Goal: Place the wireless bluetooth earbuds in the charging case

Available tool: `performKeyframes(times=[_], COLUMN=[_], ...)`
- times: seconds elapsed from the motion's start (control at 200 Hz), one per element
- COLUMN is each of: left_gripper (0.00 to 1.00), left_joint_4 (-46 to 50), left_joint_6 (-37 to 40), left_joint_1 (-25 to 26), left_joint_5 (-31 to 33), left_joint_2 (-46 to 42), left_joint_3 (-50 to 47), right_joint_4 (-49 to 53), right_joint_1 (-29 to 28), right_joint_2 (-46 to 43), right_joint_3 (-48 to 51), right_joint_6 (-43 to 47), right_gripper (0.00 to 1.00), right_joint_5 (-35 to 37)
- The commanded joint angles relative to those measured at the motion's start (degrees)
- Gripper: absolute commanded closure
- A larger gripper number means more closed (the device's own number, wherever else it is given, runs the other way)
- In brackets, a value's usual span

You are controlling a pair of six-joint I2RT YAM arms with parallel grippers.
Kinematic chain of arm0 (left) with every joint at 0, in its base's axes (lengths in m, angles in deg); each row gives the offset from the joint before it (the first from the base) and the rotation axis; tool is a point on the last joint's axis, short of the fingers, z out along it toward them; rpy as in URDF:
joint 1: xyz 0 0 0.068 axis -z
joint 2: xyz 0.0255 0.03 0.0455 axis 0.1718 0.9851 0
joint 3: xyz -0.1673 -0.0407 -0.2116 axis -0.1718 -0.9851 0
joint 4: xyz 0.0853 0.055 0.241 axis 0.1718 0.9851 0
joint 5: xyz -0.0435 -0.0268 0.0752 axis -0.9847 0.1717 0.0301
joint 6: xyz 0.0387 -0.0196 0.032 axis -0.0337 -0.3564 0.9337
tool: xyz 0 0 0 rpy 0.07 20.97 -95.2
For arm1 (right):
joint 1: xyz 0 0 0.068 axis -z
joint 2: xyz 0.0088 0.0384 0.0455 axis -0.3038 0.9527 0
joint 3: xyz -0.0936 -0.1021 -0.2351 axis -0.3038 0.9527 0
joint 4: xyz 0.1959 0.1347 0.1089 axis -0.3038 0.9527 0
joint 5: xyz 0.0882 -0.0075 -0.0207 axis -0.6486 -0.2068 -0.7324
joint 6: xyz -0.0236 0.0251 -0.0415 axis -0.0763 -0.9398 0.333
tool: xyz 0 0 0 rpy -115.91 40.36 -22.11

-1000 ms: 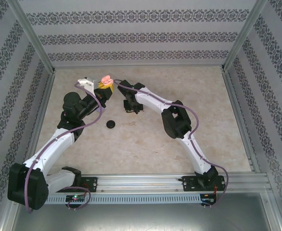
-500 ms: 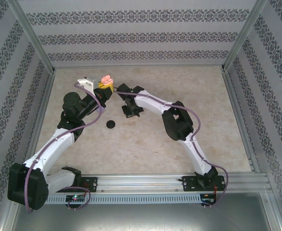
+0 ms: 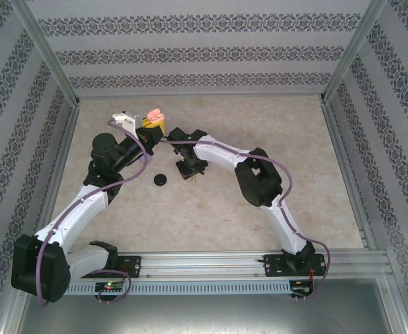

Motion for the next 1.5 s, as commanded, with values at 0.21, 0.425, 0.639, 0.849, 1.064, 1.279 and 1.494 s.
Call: performKeyframes(times=[0.21, 0.425, 0.639, 0.849, 1.064, 1.279, 1.494], left_gripper=[1.00, 1.00, 1.00, 1.00, 1.00, 1.00, 1.00], left_joint_4=[-3.79, -4.14, -4.13, -4.12, -4.66, -3.97, -0.21], left_joint_6=[-1.21, -1.23, -0.99, -0.61, -0.98, -0.99, 0.31], left_joint_1=[-0.68, -0.69, -0.64, -0.73, -0.77, -0.73, -0.74], left_joint_5=[-1.02, -1.17, -1.12, -1.01, -1.21, -1.64, -1.99], left_joint_2=[0.00, -0.04, -0.40, -0.75, -0.61, -1.17, -2.74], left_joint_3=[-0.15, -0.42, -0.73, -1.02, -1.32, -1.39, -0.69], right_joint_4=[6.68, 7.22, 7.03, 6.95, 6.75, 5.56, 2.12], right_joint_1=[0.43, 0.48, 0.51, 0.31, 0.29, 0.33, 0.70], right_joint_2=[1.75, 2.48, 3.71, 4.26, 4.53, 3.54, -2.33], right_joint_3=[-5.99, -5.39, -6.08, -5.98, -5.85, -4.76, -0.72], right_joint_6=[-13.91, -16.16, -17.11, -17.49, -17.60, -17.12, -16.37], right_gripper=[0.62, 0.64, 0.67, 0.72, 0.76, 0.84, 0.87], right_joint_5=[-0.88, 0.47, 0.08, 0.19, 0.39, 0.83, 2.36])
